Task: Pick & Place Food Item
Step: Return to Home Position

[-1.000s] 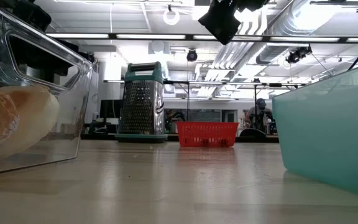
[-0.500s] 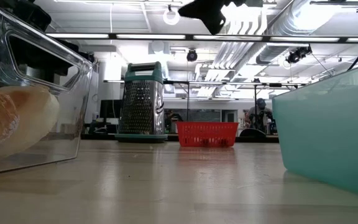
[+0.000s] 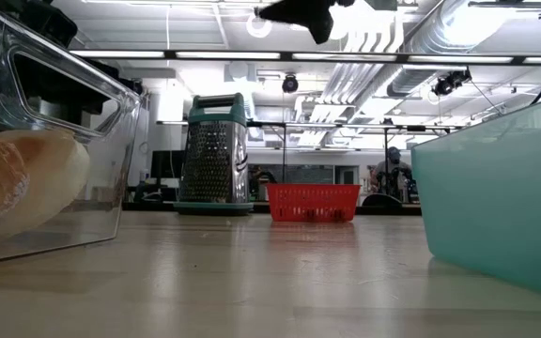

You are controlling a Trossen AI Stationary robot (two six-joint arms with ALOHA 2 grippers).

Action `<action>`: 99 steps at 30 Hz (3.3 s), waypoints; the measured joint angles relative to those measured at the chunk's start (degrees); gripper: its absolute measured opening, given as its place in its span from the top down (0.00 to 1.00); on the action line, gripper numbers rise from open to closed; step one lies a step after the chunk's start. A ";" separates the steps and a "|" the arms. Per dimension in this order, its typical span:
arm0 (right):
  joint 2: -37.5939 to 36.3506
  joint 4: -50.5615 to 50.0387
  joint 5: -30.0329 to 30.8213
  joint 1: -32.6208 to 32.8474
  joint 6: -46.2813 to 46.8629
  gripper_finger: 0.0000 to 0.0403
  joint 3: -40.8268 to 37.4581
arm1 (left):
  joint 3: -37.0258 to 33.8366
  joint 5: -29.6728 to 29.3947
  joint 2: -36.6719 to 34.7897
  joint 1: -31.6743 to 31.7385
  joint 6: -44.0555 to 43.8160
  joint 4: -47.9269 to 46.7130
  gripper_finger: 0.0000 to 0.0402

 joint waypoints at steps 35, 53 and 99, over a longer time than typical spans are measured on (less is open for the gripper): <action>-15.74 -8.54 9.42 -5.83 -2.29 0.48 -21.29 | 0.00 0.00 0.31 0.00 0.02 0.27 0.53; -48.42 3.78 11.68 -9.66 3.89 0.48 -46.56 | 0.02 0.00 0.31 0.00 0.02 0.22 0.53; -71.64 1.46 11.47 -9.65 11.21 0.48 -63.69 | 0.01 0.00 0.31 0.00 0.02 0.24 0.53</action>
